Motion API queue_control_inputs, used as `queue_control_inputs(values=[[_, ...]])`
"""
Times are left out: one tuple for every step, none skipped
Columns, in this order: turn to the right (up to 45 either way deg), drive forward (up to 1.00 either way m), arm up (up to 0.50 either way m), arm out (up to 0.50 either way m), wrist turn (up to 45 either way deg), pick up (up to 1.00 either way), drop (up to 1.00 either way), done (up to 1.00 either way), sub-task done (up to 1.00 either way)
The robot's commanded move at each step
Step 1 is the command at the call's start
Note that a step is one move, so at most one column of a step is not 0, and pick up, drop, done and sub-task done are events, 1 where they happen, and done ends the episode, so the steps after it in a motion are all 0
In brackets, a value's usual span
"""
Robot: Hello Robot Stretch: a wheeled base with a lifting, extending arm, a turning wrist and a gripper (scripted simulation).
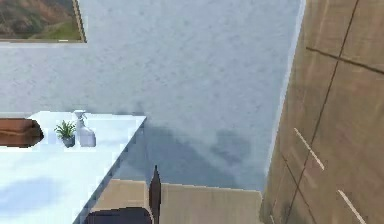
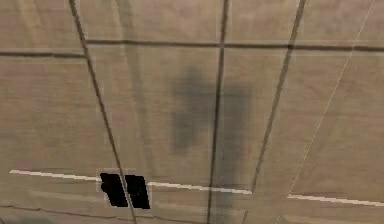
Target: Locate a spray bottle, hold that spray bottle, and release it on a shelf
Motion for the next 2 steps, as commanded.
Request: queue_control_inputs(values=[[0.0,0.05,0.0,0.0,0.0,0.0,0.0,0.0,0.0],[-45.0,0.0,0.0,0.0,0.0,0.0,0.0,0.0,0.0]])
